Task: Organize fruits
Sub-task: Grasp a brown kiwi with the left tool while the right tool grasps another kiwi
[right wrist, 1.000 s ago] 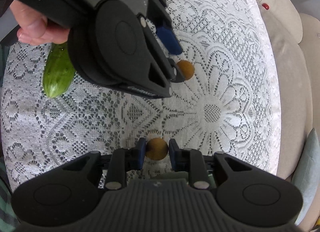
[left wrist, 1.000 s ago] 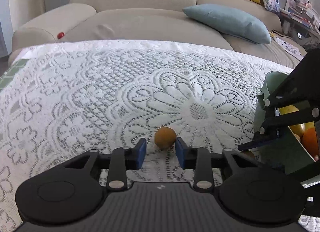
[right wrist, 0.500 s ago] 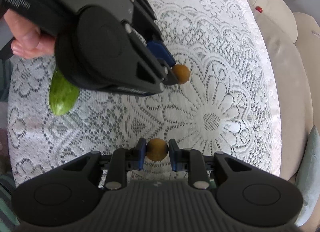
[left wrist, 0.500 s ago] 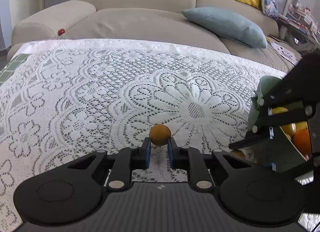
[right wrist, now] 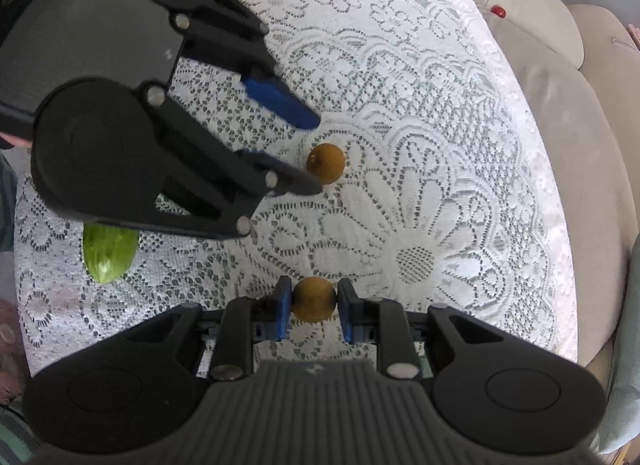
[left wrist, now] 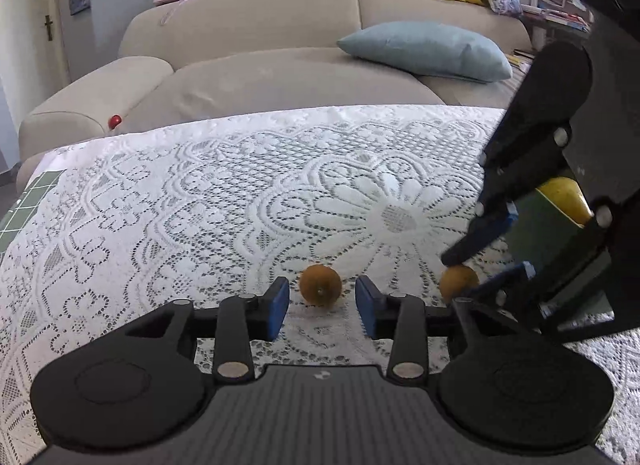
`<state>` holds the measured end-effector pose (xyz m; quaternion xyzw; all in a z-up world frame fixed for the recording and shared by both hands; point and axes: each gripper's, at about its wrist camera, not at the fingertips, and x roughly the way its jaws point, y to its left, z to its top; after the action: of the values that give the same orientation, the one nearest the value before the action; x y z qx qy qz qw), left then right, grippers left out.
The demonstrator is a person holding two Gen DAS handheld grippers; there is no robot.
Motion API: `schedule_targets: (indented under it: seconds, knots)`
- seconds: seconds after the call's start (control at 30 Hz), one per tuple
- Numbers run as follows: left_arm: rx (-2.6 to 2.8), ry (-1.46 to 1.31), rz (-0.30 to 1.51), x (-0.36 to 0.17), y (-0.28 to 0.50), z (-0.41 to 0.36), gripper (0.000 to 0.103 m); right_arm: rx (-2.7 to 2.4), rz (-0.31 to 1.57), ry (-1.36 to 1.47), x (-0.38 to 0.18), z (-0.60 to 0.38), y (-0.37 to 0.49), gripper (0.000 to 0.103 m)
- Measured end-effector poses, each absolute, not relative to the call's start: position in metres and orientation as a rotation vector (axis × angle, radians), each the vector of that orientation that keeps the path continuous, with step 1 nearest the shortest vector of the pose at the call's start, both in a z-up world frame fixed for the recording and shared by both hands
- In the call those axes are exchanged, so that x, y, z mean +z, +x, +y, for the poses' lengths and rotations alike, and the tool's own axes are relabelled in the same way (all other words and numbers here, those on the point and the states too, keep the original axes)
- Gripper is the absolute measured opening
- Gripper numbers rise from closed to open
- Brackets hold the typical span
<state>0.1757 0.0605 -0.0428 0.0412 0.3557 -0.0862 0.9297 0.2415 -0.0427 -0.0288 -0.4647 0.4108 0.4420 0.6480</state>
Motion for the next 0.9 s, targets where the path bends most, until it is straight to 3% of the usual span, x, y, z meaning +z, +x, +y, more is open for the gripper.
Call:
schedule_targets:
  seconds: [0.37,0.67,0.9]
  knots:
    - [-0.159,0.038,0.752,-0.051,0.185,0.061,0.047,1.005,0.952,-1.061,-0.041,-0.043,0.242,0.023]
    - [-0.136,0.018,0.776,-0.054,0.191,0.061,0.029,0.988,0.959,-1.075,-0.049,-0.039,0.241,0.025]
    - [-0.144,0.007,0.757,-0.047,0.188,0.064,0.028,0.989,0.928,-1.076,-0.043,-0.042,0.234,0.023]
